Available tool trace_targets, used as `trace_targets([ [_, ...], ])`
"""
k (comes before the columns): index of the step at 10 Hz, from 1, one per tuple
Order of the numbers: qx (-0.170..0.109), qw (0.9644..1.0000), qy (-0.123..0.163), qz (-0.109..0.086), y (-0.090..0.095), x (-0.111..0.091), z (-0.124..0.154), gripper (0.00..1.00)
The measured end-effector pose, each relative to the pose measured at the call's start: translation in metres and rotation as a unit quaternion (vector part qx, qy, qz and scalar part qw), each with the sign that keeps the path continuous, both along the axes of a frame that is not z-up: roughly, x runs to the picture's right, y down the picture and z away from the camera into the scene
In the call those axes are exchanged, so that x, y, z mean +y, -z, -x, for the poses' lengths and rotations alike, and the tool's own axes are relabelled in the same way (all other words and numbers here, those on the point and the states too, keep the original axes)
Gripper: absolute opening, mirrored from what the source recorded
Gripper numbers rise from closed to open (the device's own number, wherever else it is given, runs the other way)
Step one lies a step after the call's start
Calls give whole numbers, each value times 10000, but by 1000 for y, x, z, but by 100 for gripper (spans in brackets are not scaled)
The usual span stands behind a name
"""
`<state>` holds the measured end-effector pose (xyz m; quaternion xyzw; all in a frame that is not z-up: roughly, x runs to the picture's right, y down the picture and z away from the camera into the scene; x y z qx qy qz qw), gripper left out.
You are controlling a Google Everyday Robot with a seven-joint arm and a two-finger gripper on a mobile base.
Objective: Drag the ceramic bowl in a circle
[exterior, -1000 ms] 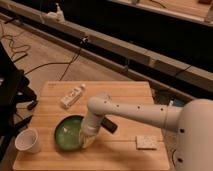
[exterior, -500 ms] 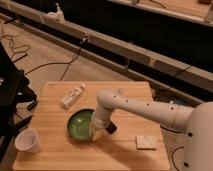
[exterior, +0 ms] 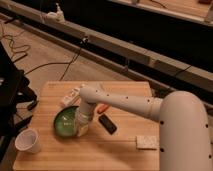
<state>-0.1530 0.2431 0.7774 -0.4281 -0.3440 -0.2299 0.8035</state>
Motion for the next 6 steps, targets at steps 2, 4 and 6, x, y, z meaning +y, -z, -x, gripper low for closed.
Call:
trace_targets([
  [2,-243,9993,172,229,19,30,14,0],
  [4,-74,9992,72,393,28,48,3,0],
  [6,509,9977,-122,428,30,52,-36,0],
])
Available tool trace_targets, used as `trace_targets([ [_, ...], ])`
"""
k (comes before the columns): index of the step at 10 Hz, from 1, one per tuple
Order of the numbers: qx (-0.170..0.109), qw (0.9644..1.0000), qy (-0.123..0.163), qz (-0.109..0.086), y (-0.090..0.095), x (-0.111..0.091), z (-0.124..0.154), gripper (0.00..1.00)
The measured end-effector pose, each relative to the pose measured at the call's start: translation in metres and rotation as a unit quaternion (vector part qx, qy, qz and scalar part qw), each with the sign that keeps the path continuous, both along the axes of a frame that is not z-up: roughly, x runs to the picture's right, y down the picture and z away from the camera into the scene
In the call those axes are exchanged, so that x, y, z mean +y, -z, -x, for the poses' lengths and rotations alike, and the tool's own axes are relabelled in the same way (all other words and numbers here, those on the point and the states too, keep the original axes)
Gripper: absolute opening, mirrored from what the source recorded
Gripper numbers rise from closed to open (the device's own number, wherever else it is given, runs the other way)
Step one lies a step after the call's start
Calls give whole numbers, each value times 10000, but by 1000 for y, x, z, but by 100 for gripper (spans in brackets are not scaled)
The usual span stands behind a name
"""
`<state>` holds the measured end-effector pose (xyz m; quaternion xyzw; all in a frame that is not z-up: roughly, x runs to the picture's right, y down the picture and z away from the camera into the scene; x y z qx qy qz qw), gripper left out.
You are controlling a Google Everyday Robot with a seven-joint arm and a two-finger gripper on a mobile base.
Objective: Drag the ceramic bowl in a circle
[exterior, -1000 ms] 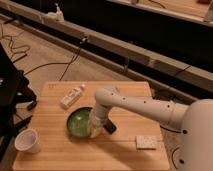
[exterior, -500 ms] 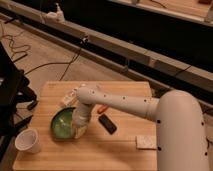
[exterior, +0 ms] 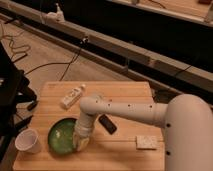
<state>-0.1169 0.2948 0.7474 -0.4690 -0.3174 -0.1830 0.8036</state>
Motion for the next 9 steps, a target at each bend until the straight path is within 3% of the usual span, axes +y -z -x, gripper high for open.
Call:
trace_targets([
  [3,564,9984,-60,-87,-11,-19,-45,0],
  [4,596,9981,-40,-113,-15,-24,-48,0],
  [7,386,9986,86,-340,-36,-56,-29,0],
  [9,-4,9984,177,-537,-40,-69,7,0],
])
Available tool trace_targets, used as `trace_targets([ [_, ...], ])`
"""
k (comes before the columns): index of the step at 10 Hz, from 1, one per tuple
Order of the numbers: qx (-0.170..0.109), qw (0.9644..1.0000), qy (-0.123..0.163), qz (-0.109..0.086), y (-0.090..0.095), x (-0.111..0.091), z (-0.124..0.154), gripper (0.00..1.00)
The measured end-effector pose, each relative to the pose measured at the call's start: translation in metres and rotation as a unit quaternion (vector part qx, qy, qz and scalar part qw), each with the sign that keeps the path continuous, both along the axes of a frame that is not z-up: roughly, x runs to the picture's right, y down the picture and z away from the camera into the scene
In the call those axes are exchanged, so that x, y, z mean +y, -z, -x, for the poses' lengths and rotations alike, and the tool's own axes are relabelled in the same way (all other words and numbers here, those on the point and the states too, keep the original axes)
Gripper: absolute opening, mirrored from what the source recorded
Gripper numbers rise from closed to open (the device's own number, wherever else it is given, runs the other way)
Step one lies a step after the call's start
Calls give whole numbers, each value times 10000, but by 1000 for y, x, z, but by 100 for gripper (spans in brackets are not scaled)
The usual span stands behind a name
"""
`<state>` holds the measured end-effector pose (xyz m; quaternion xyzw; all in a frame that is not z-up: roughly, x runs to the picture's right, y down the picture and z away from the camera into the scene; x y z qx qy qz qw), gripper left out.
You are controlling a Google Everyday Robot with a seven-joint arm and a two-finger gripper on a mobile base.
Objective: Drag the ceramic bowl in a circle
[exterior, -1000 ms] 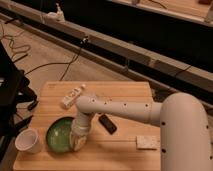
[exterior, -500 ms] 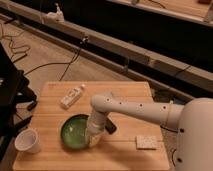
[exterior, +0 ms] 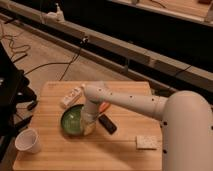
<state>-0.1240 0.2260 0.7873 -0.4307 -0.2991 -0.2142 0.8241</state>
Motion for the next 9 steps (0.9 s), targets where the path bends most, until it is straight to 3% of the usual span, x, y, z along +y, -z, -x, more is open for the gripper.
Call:
trace_targets([
  [2,-424,9989,203,-95,12,7,33,0],
  [4,-639,9976,253,-77,29,24,44,0],
  [5,-618,9979,206,-16,36,33,42,0],
  [7,-297,9994,-40,160,49,55,18,0],
  [9,234,9992,-236,238,50,64,-21,0],
])
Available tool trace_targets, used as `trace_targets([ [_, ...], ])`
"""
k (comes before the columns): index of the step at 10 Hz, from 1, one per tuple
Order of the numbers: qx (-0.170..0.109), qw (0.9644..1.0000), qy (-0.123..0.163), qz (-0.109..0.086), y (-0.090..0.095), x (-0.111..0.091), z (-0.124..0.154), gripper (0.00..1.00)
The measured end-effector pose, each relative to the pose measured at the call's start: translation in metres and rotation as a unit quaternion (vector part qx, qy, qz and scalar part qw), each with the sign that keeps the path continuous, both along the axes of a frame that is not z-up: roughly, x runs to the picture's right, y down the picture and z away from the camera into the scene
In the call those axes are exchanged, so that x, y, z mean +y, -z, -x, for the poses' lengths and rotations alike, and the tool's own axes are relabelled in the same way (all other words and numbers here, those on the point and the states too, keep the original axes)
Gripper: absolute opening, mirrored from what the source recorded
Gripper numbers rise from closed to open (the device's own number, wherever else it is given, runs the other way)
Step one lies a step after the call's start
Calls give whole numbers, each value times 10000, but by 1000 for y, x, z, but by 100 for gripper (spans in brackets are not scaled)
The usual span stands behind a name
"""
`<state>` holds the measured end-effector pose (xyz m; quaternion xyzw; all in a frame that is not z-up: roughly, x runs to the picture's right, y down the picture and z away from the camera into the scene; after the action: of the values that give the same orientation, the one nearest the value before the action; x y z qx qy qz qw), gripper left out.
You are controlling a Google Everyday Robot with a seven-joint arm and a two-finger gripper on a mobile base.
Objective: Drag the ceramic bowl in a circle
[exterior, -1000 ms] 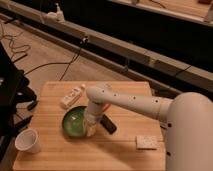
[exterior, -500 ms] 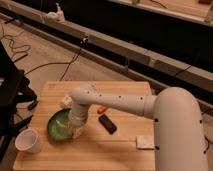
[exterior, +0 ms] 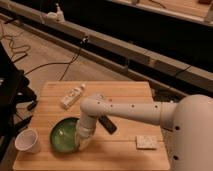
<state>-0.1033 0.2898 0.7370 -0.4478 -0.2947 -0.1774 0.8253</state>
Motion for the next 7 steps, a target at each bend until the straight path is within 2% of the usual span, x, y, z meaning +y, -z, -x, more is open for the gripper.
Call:
trace_targets([
  [2,555,9984,-123,-15,-6,-10,-45,0],
  [3,702,9975,-105,-62,-12,-22,-58,0],
  [5,710,9973,-26,-191,-27,-45,-58,0],
  [7,443,9984,72,-351,-40,-65,-32,0],
])
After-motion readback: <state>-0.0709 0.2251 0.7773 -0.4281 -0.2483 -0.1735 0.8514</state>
